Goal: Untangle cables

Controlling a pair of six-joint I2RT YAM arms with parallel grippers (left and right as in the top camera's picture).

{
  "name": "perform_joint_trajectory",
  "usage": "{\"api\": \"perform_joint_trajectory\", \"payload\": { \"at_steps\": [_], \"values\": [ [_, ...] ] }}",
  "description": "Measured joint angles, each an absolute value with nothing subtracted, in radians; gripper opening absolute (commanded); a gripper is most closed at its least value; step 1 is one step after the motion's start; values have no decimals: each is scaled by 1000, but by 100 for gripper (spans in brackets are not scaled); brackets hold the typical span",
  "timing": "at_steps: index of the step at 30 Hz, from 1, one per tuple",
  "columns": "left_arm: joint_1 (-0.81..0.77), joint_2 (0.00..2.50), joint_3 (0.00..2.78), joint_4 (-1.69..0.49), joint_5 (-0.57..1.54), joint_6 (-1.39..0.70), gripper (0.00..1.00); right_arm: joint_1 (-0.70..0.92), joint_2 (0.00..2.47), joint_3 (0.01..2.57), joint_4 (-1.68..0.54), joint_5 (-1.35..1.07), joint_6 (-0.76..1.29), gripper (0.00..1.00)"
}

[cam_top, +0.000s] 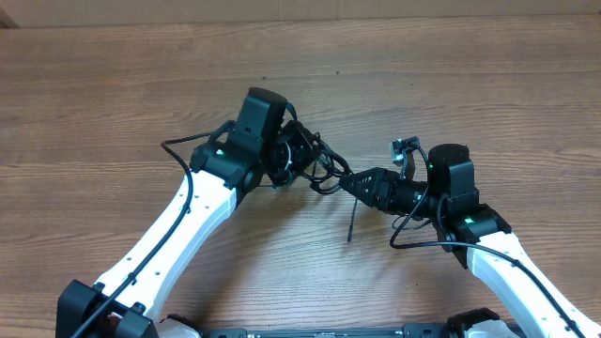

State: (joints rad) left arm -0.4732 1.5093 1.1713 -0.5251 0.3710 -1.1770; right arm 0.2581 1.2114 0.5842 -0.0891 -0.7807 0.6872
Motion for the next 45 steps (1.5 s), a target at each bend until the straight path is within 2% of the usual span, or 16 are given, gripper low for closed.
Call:
{"api": "perform_joint_trajectory", "payload": {
  "at_steps": [5, 8, 11, 14, 18, 26, 36, 45],
  "values": [
    [-512, 1509, 1171, -478, 376, -1181, 4, 284, 1211, 584, -88, -754, 688, 54],
    [-524, 1509, 1171, -471, 378, -1188, 4, 305, 1211, 584, -89, -727, 690, 48],
    [-524, 1509, 1171, -471, 385, -1196, 4, 315, 1211, 584, -91, -696, 687, 33],
    [-524, 1509, 1171, -469, 397, -1200, 4, 316, 1211, 584, -116, -653, 686, 12],
    [-524, 1509, 1171, -467, 407, -1203, 4, 316, 1211, 584, -152, -601, 689, 4],
    [-524, 1509, 1171, -472, 412, -1203, 4, 318, 1211, 587, -253, -495, 690, 4],
    [-521, 1509, 1171, -505, 417, -1202, 4, 323, 1211, 594, -406, -286, 787, 4],
    [-456, 1509, 1171, -571, 473, -1196, 4, 324, 1211, 598, -472, -210, 842, 4]
  ]
}}
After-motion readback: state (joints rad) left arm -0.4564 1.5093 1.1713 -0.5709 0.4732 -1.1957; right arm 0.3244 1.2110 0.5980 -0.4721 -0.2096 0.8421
